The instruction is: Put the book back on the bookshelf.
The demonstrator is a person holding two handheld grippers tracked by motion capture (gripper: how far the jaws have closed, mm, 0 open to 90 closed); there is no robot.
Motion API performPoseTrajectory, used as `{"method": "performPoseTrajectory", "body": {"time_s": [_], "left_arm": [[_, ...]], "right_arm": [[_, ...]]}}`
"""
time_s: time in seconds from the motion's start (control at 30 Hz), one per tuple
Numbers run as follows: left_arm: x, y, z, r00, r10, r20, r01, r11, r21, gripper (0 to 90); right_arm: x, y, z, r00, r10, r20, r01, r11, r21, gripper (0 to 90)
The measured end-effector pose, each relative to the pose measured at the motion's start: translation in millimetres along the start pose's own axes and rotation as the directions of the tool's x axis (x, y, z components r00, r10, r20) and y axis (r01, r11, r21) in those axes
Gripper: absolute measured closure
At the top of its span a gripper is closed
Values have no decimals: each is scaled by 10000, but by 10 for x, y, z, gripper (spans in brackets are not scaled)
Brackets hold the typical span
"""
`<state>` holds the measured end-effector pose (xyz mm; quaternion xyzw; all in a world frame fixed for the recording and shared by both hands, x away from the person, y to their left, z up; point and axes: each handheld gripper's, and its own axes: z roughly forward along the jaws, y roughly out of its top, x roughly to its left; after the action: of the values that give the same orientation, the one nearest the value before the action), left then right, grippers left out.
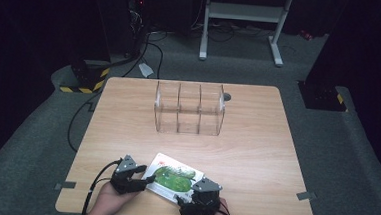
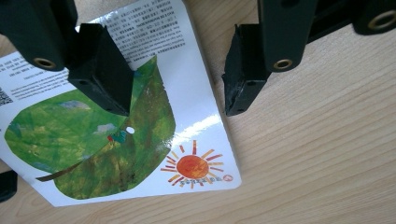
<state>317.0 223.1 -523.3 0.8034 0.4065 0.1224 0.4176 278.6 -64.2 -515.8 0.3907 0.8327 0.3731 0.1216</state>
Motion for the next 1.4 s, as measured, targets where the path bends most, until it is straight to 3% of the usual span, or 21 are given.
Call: {"method": "performPoseTrajectory", "body": {"time_s": [0.43, 0.63, 0.83, 1.0, 1.07, 1.13, 1.4], "left_arm": [[2, -1, 0, 10000, 0, 86, 0, 10000, 0, 426], [-7, -2, 3, 9999, 7, 154, -7, 10000, 7, 424], [-12, -4, 9, 9999, -18, 141, 18, 10000, 2, 416], [-33, 0, 23, 9997, -18, 230, 18, 10000, 21, 412], [-38, 1, 29, 9997, 23, 242, -23, 10000, -1, 412], [-51, 4, 41, 9994, 32, 352, -33, 10000, 20, 414], [-109, 26, 80, 9986, 70, 523, -74, 9999, 77, 418]], "right_arm": [[73, -52, 17, 9969, -781, 100, 778, 9966, 265, 75], [17, -41, 42, 9984, -571, 50, 569, 9978, 343, 76], [-83, -21, 34, 9984, -363, 423, 350, 9989, 301, 89], [-198, -12, 28, 9980, 106, 624, -125, 9995, 294, 105], [-236, -6, 28, 9977, -36, 675, 18, 9996, 265, 107], [-296, 1, 15, 9954, 251, 923, -271, 9994, 213, 123], [-491, -3, -5, 9908, 561, 1229, -577, 9983, 101, 153]]}}
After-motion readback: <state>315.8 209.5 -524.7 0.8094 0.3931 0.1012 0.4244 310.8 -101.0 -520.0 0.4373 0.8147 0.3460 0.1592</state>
